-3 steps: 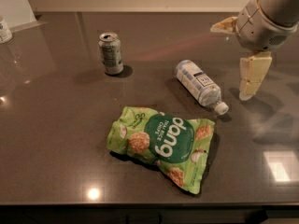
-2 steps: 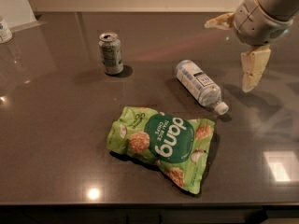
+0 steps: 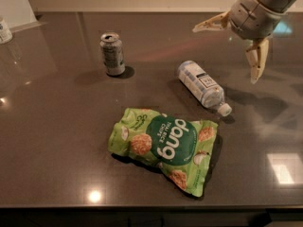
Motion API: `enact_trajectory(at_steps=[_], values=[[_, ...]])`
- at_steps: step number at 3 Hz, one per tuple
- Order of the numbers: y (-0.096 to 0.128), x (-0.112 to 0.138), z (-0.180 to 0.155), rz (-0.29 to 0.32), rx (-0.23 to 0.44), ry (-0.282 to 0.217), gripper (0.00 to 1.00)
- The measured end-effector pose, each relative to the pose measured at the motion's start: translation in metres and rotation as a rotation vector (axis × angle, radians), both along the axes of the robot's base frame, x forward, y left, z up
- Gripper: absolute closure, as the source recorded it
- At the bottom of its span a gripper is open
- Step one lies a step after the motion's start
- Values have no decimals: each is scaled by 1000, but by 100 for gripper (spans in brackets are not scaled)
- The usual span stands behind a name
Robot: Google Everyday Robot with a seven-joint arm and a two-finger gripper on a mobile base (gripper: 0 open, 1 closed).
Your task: Place blue plastic bottle upright
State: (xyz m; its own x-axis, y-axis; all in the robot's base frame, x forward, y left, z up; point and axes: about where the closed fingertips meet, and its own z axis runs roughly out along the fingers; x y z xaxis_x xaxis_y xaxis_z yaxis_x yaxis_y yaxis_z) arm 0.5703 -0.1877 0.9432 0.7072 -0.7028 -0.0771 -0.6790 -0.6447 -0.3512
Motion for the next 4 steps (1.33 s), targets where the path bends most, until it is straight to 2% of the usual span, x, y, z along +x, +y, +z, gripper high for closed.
enact_trajectory(at_steps=[1, 2, 3, 4], values=[[3, -2, -6, 182, -55, -13, 0], [3, -8, -11, 326, -105, -55, 0], [8, -30, -29, 453, -133, -72, 0], [14, -42, -47, 514, -150, -55, 0]])
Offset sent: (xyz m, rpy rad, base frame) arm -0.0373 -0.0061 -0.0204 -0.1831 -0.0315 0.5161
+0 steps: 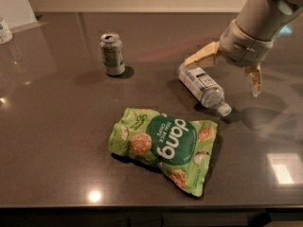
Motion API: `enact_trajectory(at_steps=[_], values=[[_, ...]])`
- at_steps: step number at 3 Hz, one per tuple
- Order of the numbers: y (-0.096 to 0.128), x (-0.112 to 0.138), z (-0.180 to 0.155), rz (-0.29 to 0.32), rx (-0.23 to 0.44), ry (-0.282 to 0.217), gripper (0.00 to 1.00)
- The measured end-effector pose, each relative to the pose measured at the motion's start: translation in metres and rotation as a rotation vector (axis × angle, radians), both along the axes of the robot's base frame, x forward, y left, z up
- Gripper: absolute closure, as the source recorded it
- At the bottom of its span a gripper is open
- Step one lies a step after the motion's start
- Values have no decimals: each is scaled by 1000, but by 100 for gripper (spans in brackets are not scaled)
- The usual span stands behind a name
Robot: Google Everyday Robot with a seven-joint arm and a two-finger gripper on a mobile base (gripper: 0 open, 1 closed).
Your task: Place blue plastic bottle upright
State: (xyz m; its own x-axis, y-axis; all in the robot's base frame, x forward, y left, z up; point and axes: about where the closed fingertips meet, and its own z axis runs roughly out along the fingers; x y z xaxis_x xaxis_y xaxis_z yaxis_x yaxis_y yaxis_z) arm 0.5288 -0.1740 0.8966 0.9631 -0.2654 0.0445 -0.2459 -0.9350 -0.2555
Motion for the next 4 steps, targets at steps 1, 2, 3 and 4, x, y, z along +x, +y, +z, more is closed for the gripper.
enact_trajectory(at_steps=[1, 2, 3, 4], values=[[7, -6, -21, 40, -37, 29, 0], [12, -4, -36, 66, -80, 32, 0], [12, 7, -45, 77, -121, 13, 0], [10, 19, -48, 88, -152, -19, 0]])
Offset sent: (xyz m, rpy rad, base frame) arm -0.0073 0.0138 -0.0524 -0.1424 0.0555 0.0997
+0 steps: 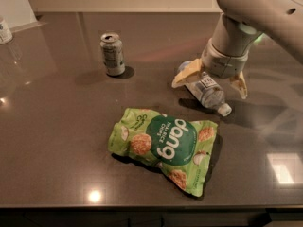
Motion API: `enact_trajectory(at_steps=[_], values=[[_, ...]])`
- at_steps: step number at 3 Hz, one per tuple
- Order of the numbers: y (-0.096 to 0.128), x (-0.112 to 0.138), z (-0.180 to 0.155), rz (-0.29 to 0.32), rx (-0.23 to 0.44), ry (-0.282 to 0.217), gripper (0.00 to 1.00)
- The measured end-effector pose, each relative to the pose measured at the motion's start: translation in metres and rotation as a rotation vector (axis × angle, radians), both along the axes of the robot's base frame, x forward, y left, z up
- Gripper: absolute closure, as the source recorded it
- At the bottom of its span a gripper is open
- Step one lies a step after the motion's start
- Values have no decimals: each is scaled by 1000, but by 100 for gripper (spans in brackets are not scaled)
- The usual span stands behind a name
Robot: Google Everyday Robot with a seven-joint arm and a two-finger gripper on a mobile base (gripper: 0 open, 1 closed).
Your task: Place blue plastic bottle upright
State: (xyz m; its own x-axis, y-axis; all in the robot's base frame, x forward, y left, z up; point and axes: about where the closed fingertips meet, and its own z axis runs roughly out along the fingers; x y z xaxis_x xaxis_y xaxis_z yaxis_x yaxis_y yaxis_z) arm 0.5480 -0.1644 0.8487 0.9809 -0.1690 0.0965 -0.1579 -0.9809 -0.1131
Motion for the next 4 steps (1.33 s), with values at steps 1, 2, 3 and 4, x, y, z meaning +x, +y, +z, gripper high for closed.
enact_trajectory(at_steps=[1, 2, 3, 4], values=[[-1, 8, -5, 24, -29, -17, 0], [-2, 13, -11, 54, -61, -20, 0], [-2, 15, -14, 70, -81, -17, 18], [-2, 18, -13, 78, -89, -22, 41]])
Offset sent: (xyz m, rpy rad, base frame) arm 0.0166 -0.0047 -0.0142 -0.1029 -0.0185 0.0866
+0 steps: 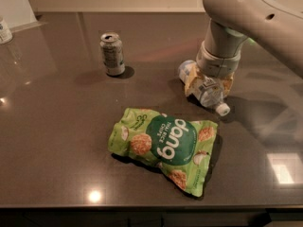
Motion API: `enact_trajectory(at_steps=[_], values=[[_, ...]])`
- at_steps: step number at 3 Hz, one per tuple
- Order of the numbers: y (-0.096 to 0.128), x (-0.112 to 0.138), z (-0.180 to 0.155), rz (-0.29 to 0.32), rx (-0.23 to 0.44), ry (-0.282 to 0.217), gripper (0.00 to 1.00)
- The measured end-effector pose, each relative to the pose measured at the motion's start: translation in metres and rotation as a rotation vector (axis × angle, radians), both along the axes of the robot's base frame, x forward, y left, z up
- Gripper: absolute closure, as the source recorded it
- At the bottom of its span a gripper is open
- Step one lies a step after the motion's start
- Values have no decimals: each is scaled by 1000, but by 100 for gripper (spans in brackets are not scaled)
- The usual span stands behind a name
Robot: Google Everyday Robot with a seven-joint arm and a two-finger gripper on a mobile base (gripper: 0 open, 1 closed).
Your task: Place blue plastic bottle upright
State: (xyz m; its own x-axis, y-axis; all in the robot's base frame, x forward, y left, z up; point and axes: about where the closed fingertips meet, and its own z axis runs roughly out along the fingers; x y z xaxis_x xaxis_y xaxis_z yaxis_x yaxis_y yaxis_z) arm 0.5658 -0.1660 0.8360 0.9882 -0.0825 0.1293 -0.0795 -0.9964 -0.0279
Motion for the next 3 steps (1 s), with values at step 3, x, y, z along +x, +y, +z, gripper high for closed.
enact_trajectory(at_steps=[3], values=[[20, 11, 29, -97, 112, -36, 100]])
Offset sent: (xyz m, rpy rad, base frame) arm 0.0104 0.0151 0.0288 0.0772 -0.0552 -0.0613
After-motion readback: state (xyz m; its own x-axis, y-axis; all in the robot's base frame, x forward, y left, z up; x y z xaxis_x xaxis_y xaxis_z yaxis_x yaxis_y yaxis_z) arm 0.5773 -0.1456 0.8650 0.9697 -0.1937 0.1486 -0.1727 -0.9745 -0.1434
